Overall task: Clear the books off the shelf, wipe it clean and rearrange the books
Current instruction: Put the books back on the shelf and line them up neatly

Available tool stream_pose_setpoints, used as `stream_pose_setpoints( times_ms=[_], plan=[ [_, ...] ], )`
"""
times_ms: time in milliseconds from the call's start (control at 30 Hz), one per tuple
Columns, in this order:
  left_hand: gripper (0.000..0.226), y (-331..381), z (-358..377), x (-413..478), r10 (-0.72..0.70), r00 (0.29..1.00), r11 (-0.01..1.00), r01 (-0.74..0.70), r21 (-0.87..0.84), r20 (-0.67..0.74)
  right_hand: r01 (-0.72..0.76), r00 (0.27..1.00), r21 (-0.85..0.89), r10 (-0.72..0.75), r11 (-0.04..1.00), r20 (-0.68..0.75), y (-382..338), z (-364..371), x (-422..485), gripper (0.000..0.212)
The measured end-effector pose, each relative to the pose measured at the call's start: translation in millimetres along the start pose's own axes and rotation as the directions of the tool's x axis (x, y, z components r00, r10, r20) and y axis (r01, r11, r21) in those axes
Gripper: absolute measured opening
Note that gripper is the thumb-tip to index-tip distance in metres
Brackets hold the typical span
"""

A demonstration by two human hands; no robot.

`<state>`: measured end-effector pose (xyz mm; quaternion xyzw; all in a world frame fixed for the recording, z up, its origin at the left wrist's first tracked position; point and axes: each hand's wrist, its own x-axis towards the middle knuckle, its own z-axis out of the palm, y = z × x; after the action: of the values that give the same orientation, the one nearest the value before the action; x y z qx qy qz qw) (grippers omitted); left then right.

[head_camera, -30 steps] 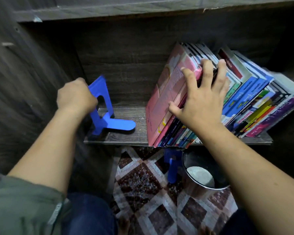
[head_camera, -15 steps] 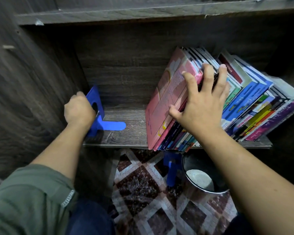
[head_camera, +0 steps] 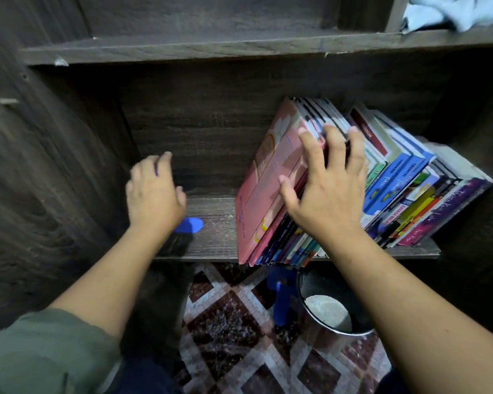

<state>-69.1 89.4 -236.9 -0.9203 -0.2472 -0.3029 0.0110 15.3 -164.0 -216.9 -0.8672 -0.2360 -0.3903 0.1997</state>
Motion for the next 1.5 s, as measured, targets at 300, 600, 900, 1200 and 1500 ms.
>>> stream_pose_setpoints(
  times_ms=[300, 600, 900, 1200, 1500],
  plan=[
    [0.082, 110.6, -8.2, -49.7, 0.473, 0.876, 0.796, -0.381, -0.47, 0.091, 0.027, 1.0, 0.208, -0.024, 0.978, -0.016, 48.4, -22.3, 10.2, 0.04],
    [0.094, 174.5, -4.7, -39.5, 0.285, 0.958, 0.794, -0.259, -0.551, -0.039, -0.053, 0.988, 0.475, -0.023, 0.878, 0.153, 65.5, -36.5, 15.7, 0.054],
    [0.102, 195.0, -2.7, -31.0, 0.166, 0.95, 0.735, -0.299, -0.609, -0.266, -0.049, 0.971, 0.552, -0.089, 0.832, 0.22, 64.8, -41.1, 25.3, 0.056],
    [0.093, 164.4, -20.7, -17.2, -0.236, 0.906, 0.845, 0.013, -0.534, -0.351, 0.086, 0.975, -0.01, -0.082, 0.996, 0.207, 58.4, -11.0, 10.7, 0.049],
    [0.096, 145.7, -42.5, -2.7, -0.313, 0.931, 0.761, 0.127, -0.636, -0.189, 0.073, 0.992, -0.116, -0.06, 0.991, 0.114, 52.9, -0.9, 11.0, 0.044]
  ],
)
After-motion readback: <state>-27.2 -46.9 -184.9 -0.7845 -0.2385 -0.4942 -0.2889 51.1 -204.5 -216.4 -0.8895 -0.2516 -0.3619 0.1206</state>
